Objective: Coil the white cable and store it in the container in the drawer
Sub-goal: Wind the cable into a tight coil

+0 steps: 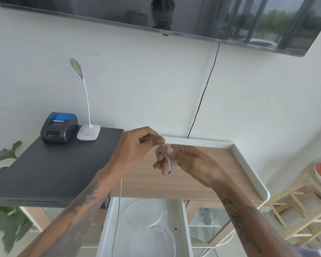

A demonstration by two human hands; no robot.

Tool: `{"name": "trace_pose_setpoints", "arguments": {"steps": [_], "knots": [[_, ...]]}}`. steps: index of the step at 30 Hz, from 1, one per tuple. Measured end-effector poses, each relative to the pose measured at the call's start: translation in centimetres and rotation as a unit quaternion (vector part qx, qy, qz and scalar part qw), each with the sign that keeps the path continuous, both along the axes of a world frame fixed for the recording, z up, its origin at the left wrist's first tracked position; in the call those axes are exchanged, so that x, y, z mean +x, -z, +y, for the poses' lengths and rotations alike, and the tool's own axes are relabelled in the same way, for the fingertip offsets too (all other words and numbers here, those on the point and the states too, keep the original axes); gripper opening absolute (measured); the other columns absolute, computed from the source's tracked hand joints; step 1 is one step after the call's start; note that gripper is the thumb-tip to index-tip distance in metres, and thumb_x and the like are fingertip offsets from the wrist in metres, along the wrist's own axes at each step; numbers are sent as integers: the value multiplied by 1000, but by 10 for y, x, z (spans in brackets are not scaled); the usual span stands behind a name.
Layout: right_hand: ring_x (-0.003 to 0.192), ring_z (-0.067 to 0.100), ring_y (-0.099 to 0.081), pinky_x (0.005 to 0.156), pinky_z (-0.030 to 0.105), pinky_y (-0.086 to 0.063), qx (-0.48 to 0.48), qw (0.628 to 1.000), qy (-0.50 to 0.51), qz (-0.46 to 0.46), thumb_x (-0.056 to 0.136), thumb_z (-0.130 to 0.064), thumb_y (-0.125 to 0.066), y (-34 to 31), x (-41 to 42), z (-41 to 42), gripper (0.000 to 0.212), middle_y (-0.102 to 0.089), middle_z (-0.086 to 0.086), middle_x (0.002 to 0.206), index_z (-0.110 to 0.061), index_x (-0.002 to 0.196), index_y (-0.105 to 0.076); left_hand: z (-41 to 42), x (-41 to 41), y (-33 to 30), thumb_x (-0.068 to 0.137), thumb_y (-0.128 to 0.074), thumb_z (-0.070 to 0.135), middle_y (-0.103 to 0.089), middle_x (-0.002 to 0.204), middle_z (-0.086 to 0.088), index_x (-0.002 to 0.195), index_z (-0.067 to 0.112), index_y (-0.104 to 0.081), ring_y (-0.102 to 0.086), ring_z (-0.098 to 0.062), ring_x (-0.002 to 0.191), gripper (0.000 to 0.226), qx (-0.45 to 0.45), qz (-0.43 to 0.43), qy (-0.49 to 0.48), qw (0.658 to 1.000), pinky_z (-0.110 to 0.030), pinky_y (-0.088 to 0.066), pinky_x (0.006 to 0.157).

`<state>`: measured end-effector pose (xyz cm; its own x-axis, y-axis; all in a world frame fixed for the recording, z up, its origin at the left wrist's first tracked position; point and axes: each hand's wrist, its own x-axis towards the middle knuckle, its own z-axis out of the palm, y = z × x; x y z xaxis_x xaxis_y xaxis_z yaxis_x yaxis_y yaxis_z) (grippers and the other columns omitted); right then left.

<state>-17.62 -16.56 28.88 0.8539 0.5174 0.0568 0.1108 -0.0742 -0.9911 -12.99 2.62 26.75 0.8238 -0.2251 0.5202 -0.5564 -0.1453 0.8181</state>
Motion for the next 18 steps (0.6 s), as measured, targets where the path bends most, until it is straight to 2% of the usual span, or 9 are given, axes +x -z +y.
{"name": "trace_pose_setpoints", "arguments": {"steps": [2,5,8,10,11,13,14,16,18], "knots": [[95,24,-69,90,35,-51,113,993,-19,32,103,-19,-40,-11,1,4,32,-67,19,85,0,100,-65,-5,5,0,87,-71,37,-75,79,19,78,43,-72,-68,3,75,10,-17,1,-26,1000,-15,-51,69],[97,21,-69,93,27,-53,265,963,-17,34,100,-16,-46,-24,6,12,29,-76,11,92,0,108,-69,-19,8,5,96,-64,19,-74,77,4,88,26,-74,-64,-15,70,15,-17,3,-57,998,-38,-52,64],[110,17,-66,101,26,-48,322,946,27,-32,102,-14,-46,-35,21,17,32,-77,7,108,5,124,-59,-30,-1,9,99,-58,36,-59,56,18,83,26,-72,-43,4,49,23,-17,-9,-51,998,-14,-32,48],[120,10,-59,107,29,-42,242,956,120,-117,104,-15,-46,-38,34,15,31,-76,3,115,6,123,-59,-32,-7,15,97,-56,46,-54,49,10,85,22,-75,-36,0,43,32,-6,4,-41,999,-12,-26,46],[122,4,-56,107,30,-41,161,956,178,-169,104,-17,-47,-37,39,12,30,-76,1,115,5,118,-62,-31,-10,17,96,-55,48,-55,49,4,86,23,-75,-34,-3,43,34,7,3,-40,999,-14,-26,46],[113,-9,-57,96,24,-45,-28,930,264,-254,105,-16,-47,-31,47,9,25,-77,-3,109,4,107,-63,-28,-14,18,96,-57,46,-55,48,13,84,22,-75,-36,-2,41,33,29,-9,-39,999,-11,-26,46],[105,-10,-60,90,22,-48,-104,915,275,-275,105,-14,-47,-27,49,8,24,-78,-3,105,4,104,-62,-26,-14,17,97,-59,42,-54,47,19,81,20,-74,-38,-1,40,31,39,-16,-40,998,-9,-26,45],[91,1,-67,77,18,-50,-209,904,246,-282,106,-19,-45,-16,46,7,29,-79,1,96,0,97,-64,-17,-10,10,96,-61,41,-49,47,15,77,14,-73,-37,-3,42,35,69,-42,-54,995,-13,-26,46],[83,9,-70,71,16,-48,-255,919,173,-244,107,-35,-37,-5,38,7,47,-80,0,84,-6,89,-69,-5,-3,-1,93,-65,46,-58,55,8,77,13,-73,-45,-6,48,37,93,-64,-72,991,-22,-35,48]]}}
